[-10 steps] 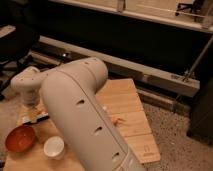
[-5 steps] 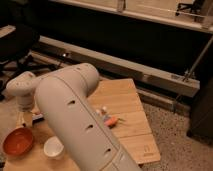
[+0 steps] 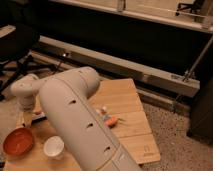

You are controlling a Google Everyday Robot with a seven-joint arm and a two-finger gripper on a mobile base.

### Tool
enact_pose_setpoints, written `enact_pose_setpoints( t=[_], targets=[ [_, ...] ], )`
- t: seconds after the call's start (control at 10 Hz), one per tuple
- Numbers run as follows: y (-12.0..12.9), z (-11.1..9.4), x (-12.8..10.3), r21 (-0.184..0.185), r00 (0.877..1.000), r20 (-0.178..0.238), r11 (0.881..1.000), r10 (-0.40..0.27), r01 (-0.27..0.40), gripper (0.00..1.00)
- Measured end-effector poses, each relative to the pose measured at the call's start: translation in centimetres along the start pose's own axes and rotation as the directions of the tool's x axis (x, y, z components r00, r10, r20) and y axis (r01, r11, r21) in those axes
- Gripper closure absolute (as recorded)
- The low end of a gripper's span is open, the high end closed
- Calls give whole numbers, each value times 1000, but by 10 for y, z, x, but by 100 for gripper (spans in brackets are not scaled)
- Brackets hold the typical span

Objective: Place the eraser in the ceramic cup

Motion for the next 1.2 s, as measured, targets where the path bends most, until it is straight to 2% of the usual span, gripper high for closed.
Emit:
enact_pose_setpoints(
  t=[0.4, 0.7, 0.8, 0.9, 1.0, 1.1, 1.2],
  targets=[
    [-8, 2, -14, 37, 1000, 14, 999, 8, -9, 60],
    [-14, 3, -9, 70, 1000, 17, 998, -4, 3, 92],
    [-12, 1, -4, 70, 1000, 11, 998, 0, -1, 98],
    [-6, -10, 2, 56, 999, -21, 998, 29, -28, 100],
    [7, -34, 10, 25, 993, -89, 997, 76, -74, 100],
    [19, -65, 19, -10, 977, -176, 992, 120, -124, 100],
    [28, -106, 22, -45, 950, -270, 984, 157, -175, 100]
  ],
)
